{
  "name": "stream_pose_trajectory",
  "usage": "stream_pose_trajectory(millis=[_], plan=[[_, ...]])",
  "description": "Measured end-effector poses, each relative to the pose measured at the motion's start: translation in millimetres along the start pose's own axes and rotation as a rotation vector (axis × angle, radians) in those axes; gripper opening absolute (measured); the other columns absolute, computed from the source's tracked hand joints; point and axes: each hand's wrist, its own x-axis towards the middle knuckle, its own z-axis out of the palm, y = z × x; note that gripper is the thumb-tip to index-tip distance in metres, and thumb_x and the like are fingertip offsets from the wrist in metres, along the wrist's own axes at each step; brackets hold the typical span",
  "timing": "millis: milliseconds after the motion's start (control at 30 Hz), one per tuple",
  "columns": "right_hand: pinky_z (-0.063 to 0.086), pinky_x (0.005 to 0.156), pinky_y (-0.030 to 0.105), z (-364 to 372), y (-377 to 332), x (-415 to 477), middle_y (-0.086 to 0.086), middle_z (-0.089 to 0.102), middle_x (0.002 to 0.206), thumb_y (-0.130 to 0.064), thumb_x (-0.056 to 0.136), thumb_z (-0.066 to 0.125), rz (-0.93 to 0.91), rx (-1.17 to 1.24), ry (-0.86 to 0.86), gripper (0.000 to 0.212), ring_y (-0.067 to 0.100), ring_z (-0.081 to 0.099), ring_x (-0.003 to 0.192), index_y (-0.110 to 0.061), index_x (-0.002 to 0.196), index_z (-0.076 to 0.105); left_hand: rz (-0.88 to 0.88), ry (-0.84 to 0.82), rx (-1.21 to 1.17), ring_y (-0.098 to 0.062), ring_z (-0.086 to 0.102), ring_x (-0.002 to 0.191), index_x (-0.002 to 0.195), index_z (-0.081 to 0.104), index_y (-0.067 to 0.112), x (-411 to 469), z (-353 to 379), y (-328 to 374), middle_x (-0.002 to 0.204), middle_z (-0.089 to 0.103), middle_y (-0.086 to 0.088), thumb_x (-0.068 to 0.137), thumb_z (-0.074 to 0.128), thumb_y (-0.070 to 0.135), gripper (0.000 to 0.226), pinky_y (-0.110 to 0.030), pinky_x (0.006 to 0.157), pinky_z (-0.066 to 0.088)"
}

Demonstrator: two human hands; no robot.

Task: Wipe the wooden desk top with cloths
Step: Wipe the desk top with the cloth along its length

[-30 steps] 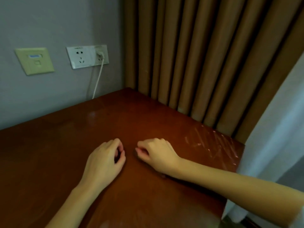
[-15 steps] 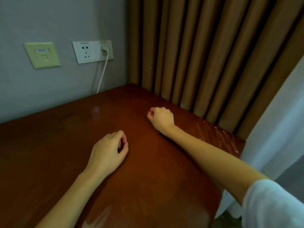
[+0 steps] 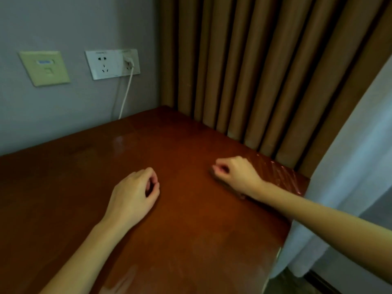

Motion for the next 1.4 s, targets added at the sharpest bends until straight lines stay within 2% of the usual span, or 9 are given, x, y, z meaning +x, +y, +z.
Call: stream_pose_trajectory(millis=[133, 233, 367, 567, 833, 967, 1100, 1267, 1400], plan=[[0.050, 0.063, 0.034, 6, 23, 57, -0.005, 0.056, 0.060, -0.035, 0.095, 0.047, 0.195, -0.009, 0.085, 0.028, 0.020, 0.059, 0.061, -0.023, 0.071, 0.052, -0.008, -0.009, 0.011, 0.001, 0.049, 0.065, 0.088, 0.051, 0.030, 1, 0, 0, 0.071, 0.048, 0.016, 0.091, 0.058, 0.028, 0.007, -0.011, 0.053, 0.029], [0.049, 0.069, 0.035, 17, 1, 77, 0.006, 0.068, 0.083, -0.035, 0.094, 0.046, 0.258, -0.029, 0.114, 0.023, 0.030, 0.065, 0.082, -0.023, 0.081, 0.060, -0.007, -0.004, 0.009, 0.000, 0.049, 0.064, 0.088, 0.052, 0.029, 0, 0, 0, 0.070, 0.049, 0.015, 0.091, 0.059, 0.028, 0.007, -0.012, 0.053, 0.030], [0.049, 0.070, 0.037, 25, -50, 54, 0.006, 0.067, 0.083, -0.036, 0.093, 0.047, 0.078, 0.026, 0.046, 0.020, 0.031, 0.064, 0.081, -0.024, 0.082, 0.060, -0.003, 0.003, 0.003, -0.001, 0.049, 0.064, 0.086, 0.053, 0.029, -2, 0, -2, 0.070, 0.049, 0.015, 0.090, 0.059, 0.027, 0.008, -0.014, 0.053, 0.030], [0.036, 0.050, 0.026, 3, -39, -29, -0.008, 0.050, 0.063, -0.033, 0.095, 0.046, -0.248, 0.062, -0.072, 0.031, 0.008, 0.046, 0.056, -0.024, 0.066, 0.044, -0.011, -0.003, -0.007, -0.001, 0.049, 0.064, 0.086, 0.054, 0.028, -3, -1, -1, 0.071, 0.049, 0.014, 0.090, 0.060, 0.026, 0.008, -0.014, 0.053, 0.029], [0.053, 0.059, 0.032, -6, 64, 48, -0.004, 0.054, 0.050, -0.034, 0.096, 0.046, 0.233, -0.021, 0.096, 0.031, 0.008, 0.053, 0.041, -0.019, 0.072, 0.057, -0.014, 0.001, -0.004, 0.000, 0.048, 0.063, 0.086, 0.052, 0.028, -1, -2, 3, 0.069, 0.047, 0.016, 0.090, 0.059, 0.026, 0.009, -0.012, 0.052, 0.028], [0.054, 0.071, 0.037, 12, 40, 98, 0.010, 0.068, 0.082, -0.036, 0.094, 0.045, 0.340, -0.055, 0.121, 0.027, 0.030, 0.067, 0.077, -0.020, 0.088, 0.066, -0.012, -0.002, 0.001, -0.001, 0.049, 0.064, 0.087, 0.052, 0.028, -1, -2, 2, 0.070, 0.049, 0.014, 0.090, 0.059, 0.027, 0.008, -0.015, 0.053, 0.033], [0.049, 0.074, 0.035, 23, -23, 86, 0.010, 0.070, 0.097, -0.037, 0.093, 0.048, 0.187, -0.034, 0.067, 0.023, 0.032, 0.064, 0.092, -0.023, 0.095, 0.067, -0.011, -0.007, -0.005, -0.001, 0.049, 0.065, 0.086, 0.052, 0.028, -1, -3, 2, 0.070, 0.049, 0.014, 0.090, 0.060, 0.027, 0.008, -0.015, 0.053, 0.033], [0.043, 0.056, 0.029, 9, -58, -11, -0.003, 0.057, 0.067, -0.034, 0.096, 0.046, -0.212, 0.097, -0.092, 0.028, 0.014, 0.054, 0.061, -0.021, 0.070, 0.050, -0.025, -0.015, -0.011, -0.002, 0.050, 0.067, 0.086, 0.053, 0.029, -3, -3, 2, 0.073, 0.050, 0.014, 0.089, 0.060, 0.026, 0.008, -0.016, 0.055, 0.035], [0.037, 0.054, 0.028, -8, -17, -43, -0.006, 0.056, 0.066, -0.039, 0.094, 0.041, -0.127, -0.002, -0.040, 0.030, 0.013, 0.055, 0.062, -0.023, 0.069, 0.046, -0.026, -0.010, -0.003, -0.001, 0.049, 0.064, 0.085, 0.052, 0.028, -2, -3, 4, 0.070, 0.048, 0.015, 0.089, 0.060, 0.026, 0.009, -0.014, 0.052, 0.029]])
